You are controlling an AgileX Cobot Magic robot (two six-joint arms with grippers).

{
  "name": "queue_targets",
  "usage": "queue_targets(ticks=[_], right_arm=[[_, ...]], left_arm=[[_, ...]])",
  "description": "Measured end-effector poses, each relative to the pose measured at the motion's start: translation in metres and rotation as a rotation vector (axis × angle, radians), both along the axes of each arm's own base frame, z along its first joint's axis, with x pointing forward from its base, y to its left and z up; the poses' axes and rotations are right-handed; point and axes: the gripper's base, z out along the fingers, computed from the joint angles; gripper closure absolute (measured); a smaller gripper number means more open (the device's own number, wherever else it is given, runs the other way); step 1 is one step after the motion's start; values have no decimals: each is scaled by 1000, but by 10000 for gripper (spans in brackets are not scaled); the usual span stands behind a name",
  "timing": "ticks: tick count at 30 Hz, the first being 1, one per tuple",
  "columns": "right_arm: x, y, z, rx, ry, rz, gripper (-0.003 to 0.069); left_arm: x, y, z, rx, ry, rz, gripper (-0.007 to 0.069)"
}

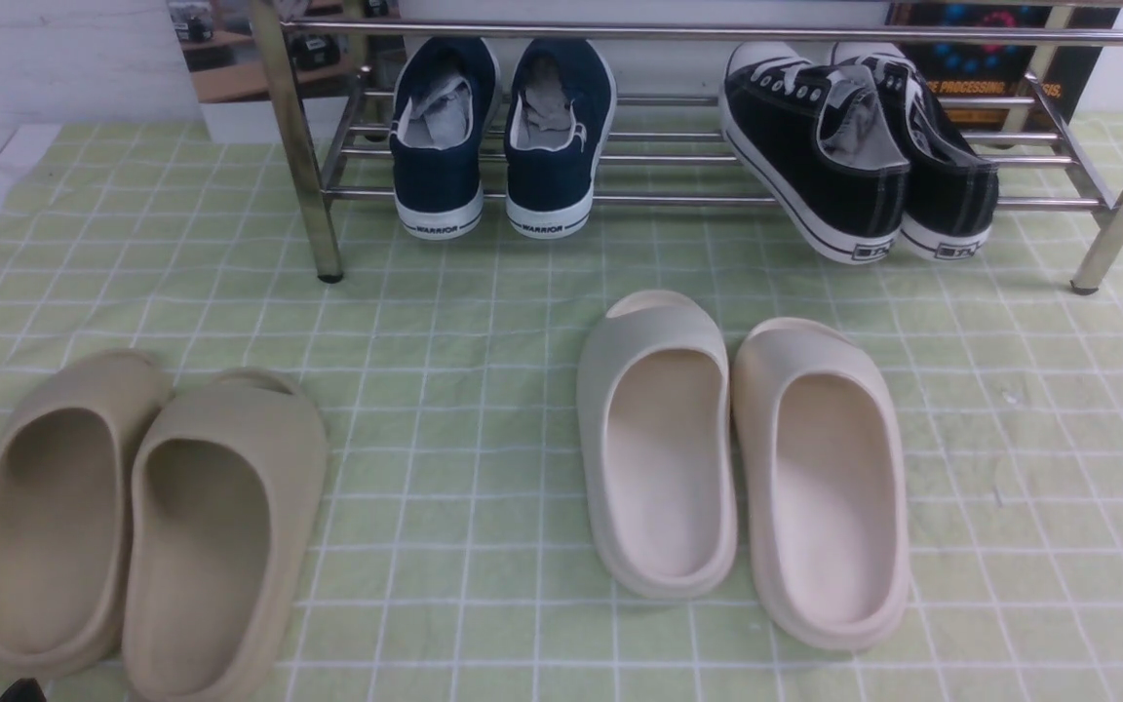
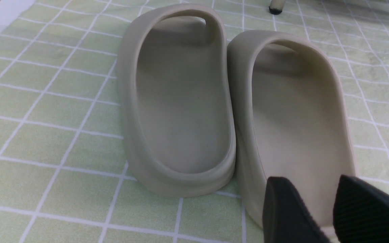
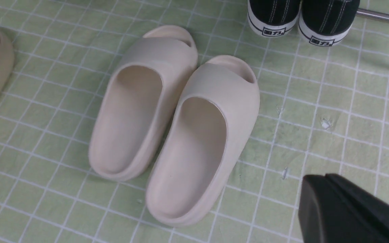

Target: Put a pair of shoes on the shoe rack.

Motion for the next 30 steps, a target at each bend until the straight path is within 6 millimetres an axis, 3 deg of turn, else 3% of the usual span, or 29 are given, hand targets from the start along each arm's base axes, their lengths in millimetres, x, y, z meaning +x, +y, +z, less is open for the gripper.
queue_targets(ticks=[6, 11, 20, 26, 30], right_arm=[[-34, -5, -23, 8, -38, -7, 661], [-47, -6, -34, -1, -2, 3, 659], [-52, -15, -36, -107, 7, -25, 654], [-52, -8, -40, -12, -8, -3, 652], [-62, -12, -49, 13, -150, -36, 651]], left_arm=[[0, 0, 0, 0, 0, 0, 387], [0, 0, 0, 0, 0, 0, 387], [0, 0, 0, 0, 0, 0, 387], [0, 0, 0, 0, 0, 0, 387], [0, 0, 0, 0, 0, 0, 387]])
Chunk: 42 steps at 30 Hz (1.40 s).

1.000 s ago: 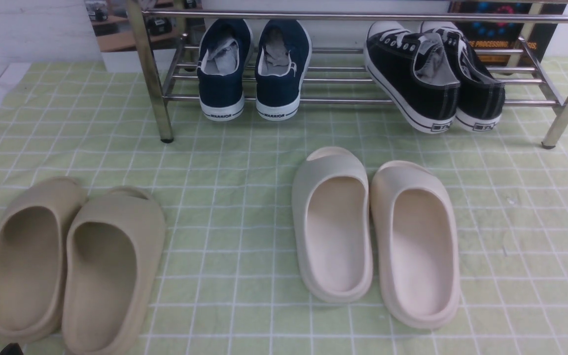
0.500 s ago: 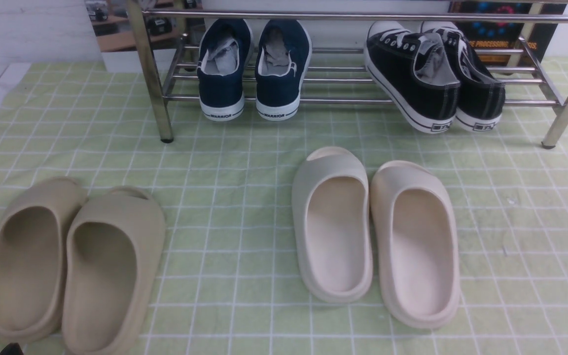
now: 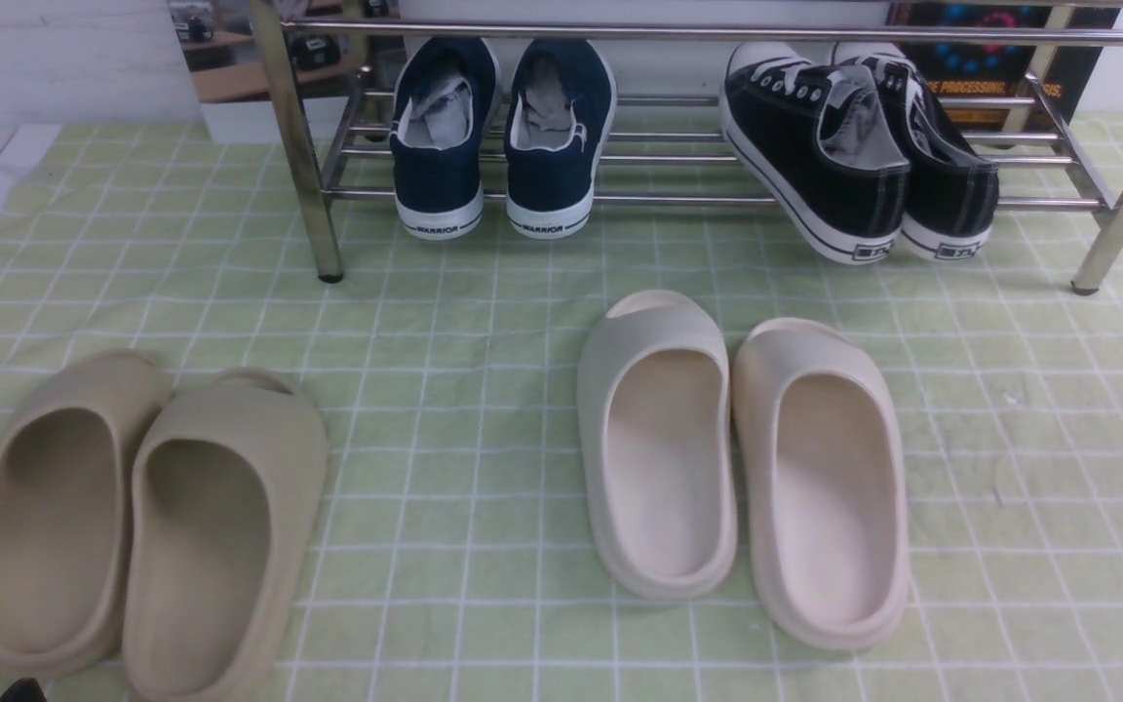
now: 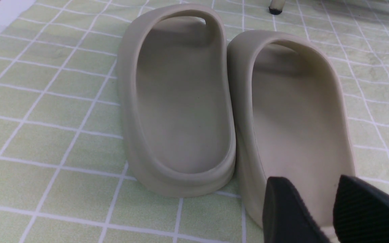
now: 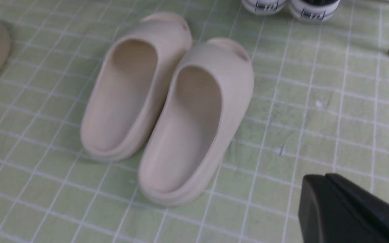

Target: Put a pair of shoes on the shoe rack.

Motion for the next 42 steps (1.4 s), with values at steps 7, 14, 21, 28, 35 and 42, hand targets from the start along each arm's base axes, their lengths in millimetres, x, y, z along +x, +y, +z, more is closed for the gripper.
queue_targets(ticks=[7, 14, 21, 28, 35, 42], right_arm=[[-22, -18, -48, 22, -237, -189, 651], [-28, -28, -119, 56, -318, -357, 651], [-28, -31, -172, 81, -315, -415, 651], [-29, -31, -177, 70, -254, -421, 651], [-31, -31, -181, 62, -197, -425, 660], [-31, -31, -180, 61, -190, -426, 660]], left_arm=[[0, 0, 0, 0, 0, 0, 387], [0, 0, 0, 0, 0, 0, 387], [0, 0, 0, 0, 0, 0, 387], [0, 0, 0, 0, 0, 0, 387], [0, 0, 0, 0, 0, 0, 387], [0, 0, 0, 0, 0, 0, 387]])
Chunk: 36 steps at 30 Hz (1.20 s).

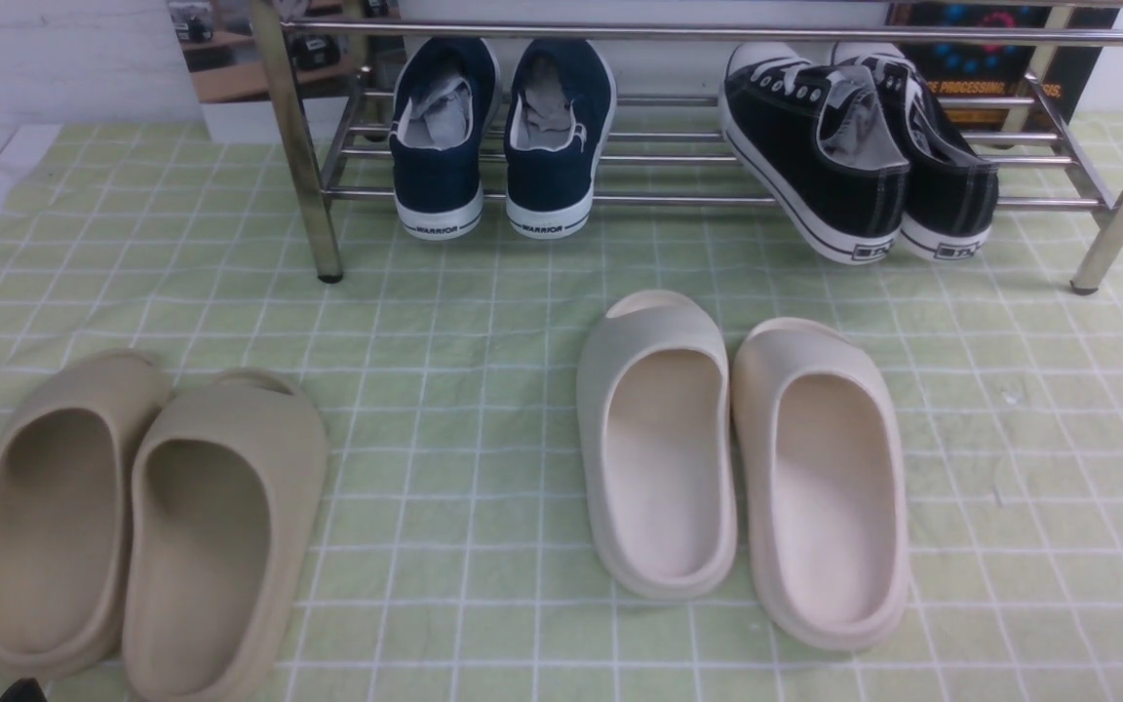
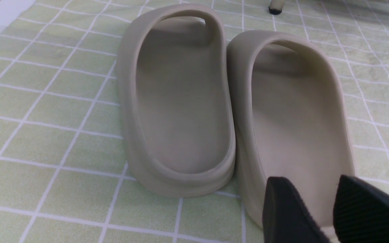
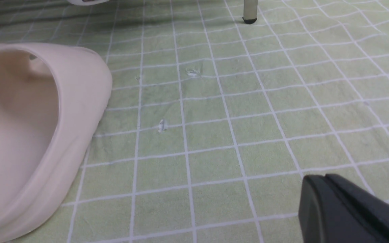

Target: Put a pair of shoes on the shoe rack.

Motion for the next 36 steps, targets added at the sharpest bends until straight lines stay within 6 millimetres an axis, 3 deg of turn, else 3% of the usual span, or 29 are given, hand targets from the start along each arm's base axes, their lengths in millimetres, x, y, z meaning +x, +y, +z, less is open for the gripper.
queue_targets(ticks=[36], right_arm=[[0, 0, 0, 3, 1, -1, 646]], left_arm=[[0, 0, 0, 0, 0, 0, 387]])
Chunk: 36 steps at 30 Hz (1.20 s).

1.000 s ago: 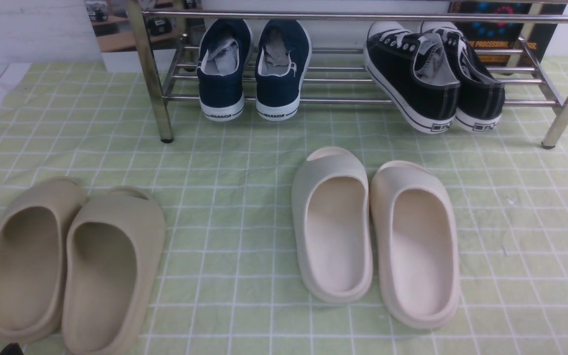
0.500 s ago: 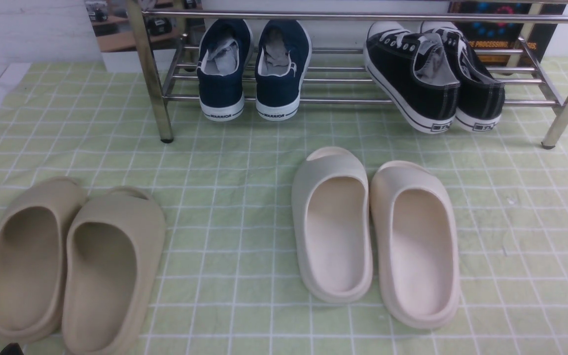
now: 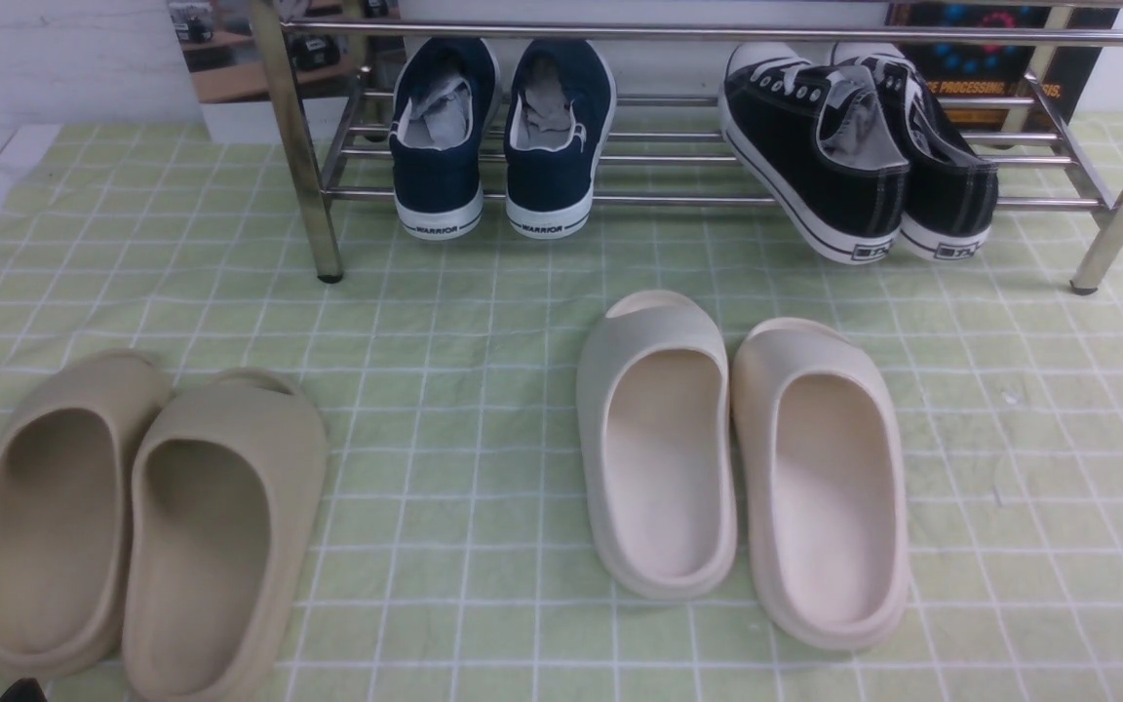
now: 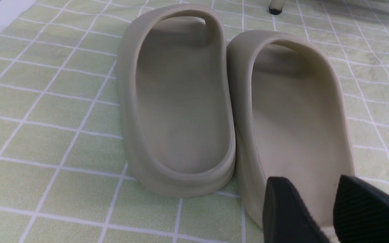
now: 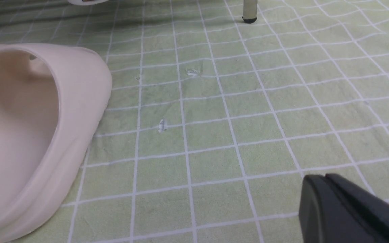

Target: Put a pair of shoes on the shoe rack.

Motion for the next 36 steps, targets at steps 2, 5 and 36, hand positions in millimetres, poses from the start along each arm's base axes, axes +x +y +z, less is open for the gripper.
queue_targets(ticks=[2, 5, 36], right_arm=[[0, 0, 0, 0, 0, 0, 645], [0, 0, 0, 0, 0, 0, 643], [0, 0, 0, 0, 0, 0, 619]], left_arm=[[0, 0, 0, 0, 0, 0, 387], [0, 0, 0, 0, 0, 0, 387], [0, 0, 0, 0, 0, 0, 387]])
